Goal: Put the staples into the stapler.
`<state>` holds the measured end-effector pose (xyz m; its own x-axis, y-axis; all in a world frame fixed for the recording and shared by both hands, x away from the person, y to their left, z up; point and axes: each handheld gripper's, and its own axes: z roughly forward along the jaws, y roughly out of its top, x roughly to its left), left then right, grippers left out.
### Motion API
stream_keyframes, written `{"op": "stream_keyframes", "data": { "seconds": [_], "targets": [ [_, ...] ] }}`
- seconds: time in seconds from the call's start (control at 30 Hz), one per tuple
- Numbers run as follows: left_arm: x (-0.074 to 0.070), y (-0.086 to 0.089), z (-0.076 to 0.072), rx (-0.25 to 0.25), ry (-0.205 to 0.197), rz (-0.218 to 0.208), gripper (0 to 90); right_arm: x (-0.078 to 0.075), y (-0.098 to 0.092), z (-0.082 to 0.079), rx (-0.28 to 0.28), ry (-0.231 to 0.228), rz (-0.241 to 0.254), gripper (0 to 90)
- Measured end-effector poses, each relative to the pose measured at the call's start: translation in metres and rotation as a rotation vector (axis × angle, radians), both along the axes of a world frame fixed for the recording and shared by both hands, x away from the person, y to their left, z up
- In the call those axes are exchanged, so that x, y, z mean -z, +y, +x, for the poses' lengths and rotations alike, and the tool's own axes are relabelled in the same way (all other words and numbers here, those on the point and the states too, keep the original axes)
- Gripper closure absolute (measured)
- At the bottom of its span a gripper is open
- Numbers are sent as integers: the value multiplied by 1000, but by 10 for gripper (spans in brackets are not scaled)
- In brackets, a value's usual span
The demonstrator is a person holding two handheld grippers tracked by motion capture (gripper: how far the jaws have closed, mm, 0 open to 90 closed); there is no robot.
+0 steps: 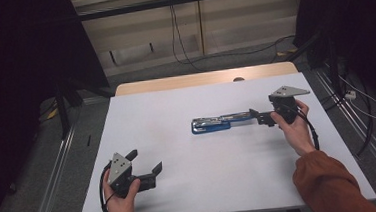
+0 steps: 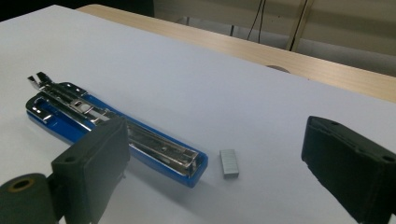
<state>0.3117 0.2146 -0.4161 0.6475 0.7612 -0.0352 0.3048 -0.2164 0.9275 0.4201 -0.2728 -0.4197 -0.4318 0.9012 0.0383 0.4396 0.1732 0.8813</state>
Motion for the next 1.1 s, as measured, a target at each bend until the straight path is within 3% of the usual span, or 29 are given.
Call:
{"op": "stream_keyframes", "data": {
  "seconds": [0.3,0.37,0.4,0.53,0.7,0.83,1.1],
  "targets": [
    [2,-2,2,16,23,0,51,-7,-9,19,-18,51,10,111],
    [2,-3,3,14,2,8,50,-9,-10,21,-27,59,0,112],
    [2,-3,4,14,-2,26,47,-9,-10,22,-34,59,-3,108],
    [1,-4,4,24,-4,27,46,-11,-14,29,-53,76,-8,117],
    [1,-5,5,24,1,21,46,-11,-17,42,-47,176,-37,145],
    [1,-7,5,32,-3,39,46,-13,-20,52,-59,188,-27,142],
    [2,-7,6,49,20,39,46,-11,-21,71,-49,244,-101,181]
  ]
}}
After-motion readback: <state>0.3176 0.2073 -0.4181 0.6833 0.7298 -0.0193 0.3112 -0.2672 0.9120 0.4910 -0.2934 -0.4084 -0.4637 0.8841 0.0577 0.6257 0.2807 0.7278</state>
